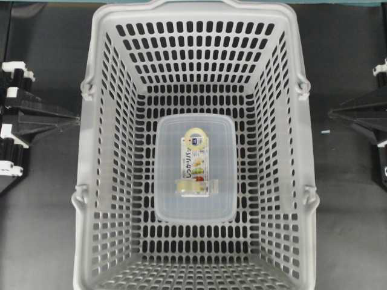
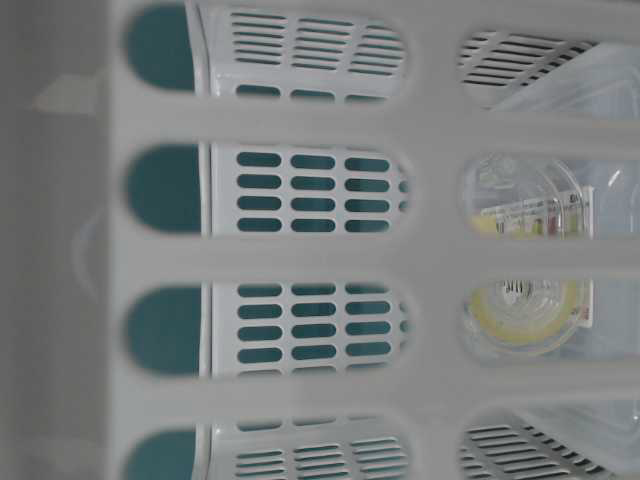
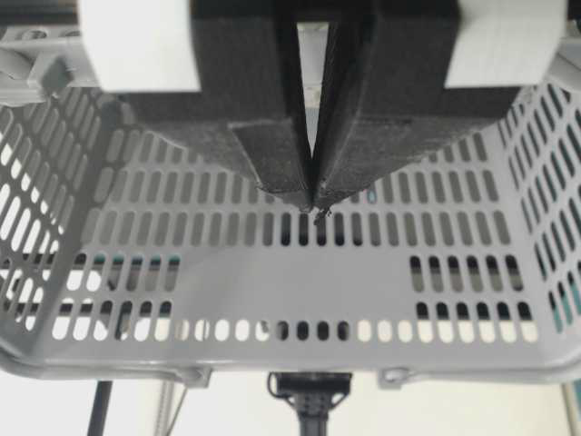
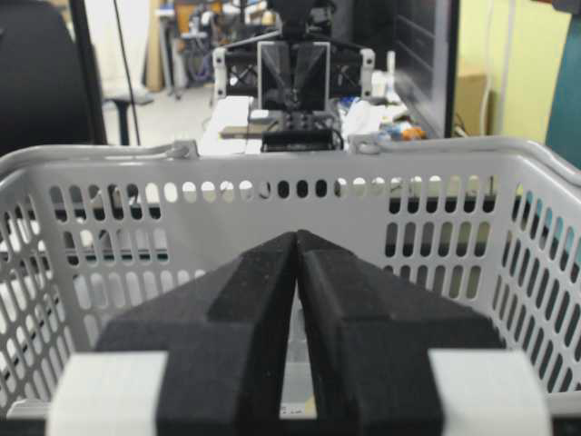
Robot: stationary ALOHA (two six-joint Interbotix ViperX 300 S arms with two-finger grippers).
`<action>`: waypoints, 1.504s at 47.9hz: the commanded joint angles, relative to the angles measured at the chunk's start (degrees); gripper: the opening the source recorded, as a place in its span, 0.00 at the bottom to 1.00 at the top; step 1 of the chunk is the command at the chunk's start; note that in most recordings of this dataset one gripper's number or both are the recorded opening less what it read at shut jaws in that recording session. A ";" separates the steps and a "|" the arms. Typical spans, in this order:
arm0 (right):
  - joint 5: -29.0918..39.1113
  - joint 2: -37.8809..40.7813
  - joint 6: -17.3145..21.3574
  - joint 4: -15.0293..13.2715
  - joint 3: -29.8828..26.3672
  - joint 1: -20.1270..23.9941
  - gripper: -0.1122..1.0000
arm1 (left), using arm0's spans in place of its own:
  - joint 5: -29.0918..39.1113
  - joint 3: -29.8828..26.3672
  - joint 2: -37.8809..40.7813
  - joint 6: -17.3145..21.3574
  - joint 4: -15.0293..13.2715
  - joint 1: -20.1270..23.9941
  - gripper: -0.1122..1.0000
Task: Pick up the tape dispenser from the shopping basket with the left arm.
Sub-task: 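Move the left gripper over the basket toward the clear tape dispenser, then lower the left gripper and close it around the tape dispenser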
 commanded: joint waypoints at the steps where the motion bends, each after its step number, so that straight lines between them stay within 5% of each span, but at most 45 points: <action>1: -0.44 0.53 0.44 0.18 -1.14 -0.44 0.10 | 2.64 -4.57 1.67 -1.05 2.37 -2.20 0.15; 23: 3.52 0.62 1.85 0.70 -1.76 -0.44 0.10 | 32.96 -29.27 20.92 -2.72 2.37 -5.45 0.10; 34: 6.94 0.26 1.76 0.70 -1.85 -0.35 0.13 | 42.45 -38.23 30.85 -2.72 2.37 -6.15 0.10; 39: 7.03 0.09 1.76 0.70 -1.93 -0.44 0.30 | 45.35 -41.57 34.63 -2.81 2.37 -6.33 0.10; 47: 7.38 0.18 1.67 0.79 -1.85 -0.44 0.70 | 52.91 -46.76 40.17 -2.90 2.37 -6.33 0.10; 52: 8.00 0.09 1.76 0.79 -1.93 -0.53 0.78 | 56.16 -48.96 42.80 -3.43 2.37 -6.42 0.11; 57: 8.09 0.09 1.67 0.70 -1.93 -0.44 0.77 | 58.36 -50.71 45.62 -4.13 2.37 -7.12 0.28; 67: 8.09 0.09 1.67 0.79 -1.85 -0.44 0.77 | 59.15 -52.82 52.03 -6.50 2.37 -8.26 0.83; 72: 8.00 0.09 1.67 0.79 -1.85 -0.53 0.77 | 59.06 -52.91 55.37 -7.12 2.37 -8.35 0.91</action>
